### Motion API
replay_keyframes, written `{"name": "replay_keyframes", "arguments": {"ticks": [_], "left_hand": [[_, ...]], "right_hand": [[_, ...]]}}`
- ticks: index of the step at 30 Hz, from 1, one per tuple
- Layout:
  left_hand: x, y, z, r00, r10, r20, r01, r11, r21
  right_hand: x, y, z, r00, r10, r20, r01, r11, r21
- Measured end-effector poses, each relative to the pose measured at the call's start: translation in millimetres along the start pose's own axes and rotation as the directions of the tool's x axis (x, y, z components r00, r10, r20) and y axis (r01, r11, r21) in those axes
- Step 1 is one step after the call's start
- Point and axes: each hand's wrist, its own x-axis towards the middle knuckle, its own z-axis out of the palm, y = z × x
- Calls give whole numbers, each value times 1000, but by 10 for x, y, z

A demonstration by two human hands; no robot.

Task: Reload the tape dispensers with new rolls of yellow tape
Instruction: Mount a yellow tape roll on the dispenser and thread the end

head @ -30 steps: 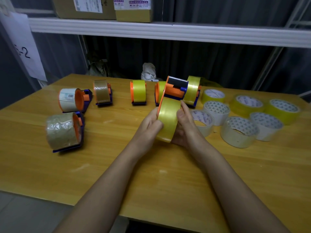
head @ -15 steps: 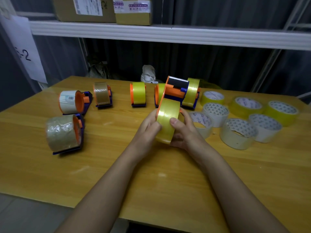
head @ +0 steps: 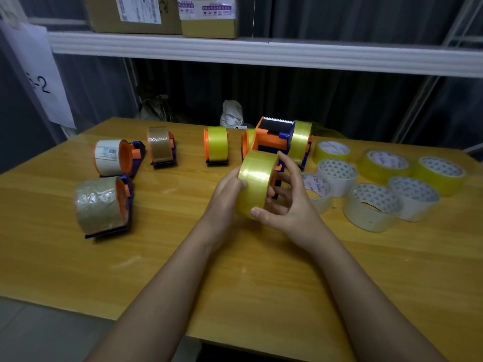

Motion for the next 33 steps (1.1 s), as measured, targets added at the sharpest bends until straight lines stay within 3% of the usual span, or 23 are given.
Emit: {"name": "replay_keyframes", "arguments": {"ticks": [9, 14, 17, 22, 25, 28, 33], "left_hand": [[-11, 5, 8, 999, 26, 37, -27, 999, 42], [-74, 4, 55, 989, 80, 127, -100, 981, 164], [-81, -3, 69, 983, 90, 158, -120, 974, 192], [-87, 27, 51, 997, -4, 77, -8, 989, 149], [-58, 2, 17, 998, 4, 70, -12, 993, 115], [-43, -18, -2, 997, 16, 73, -24, 994, 106], [-57, -28, 26, 994, -2, 105, -11, 993, 118]], "right_hand": [[5, -46, 42, 997, 76, -29, -77, 996, -49], [72, -24, 37, 937, 349, 24, -346, 916, 204], [75, -45, 37, 901, 424, 96, -434, 860, 268], [48, -10, 17, 970, 239, 47, -244, 950, 196], [19, -24, 8, 985, 166, 46, -171, 974, 150], [39, -39, 11, 982, 190, -5, -189, 978, 94], [45, -86, -13, 945, 327, -18, -317, 927, 198]]}}
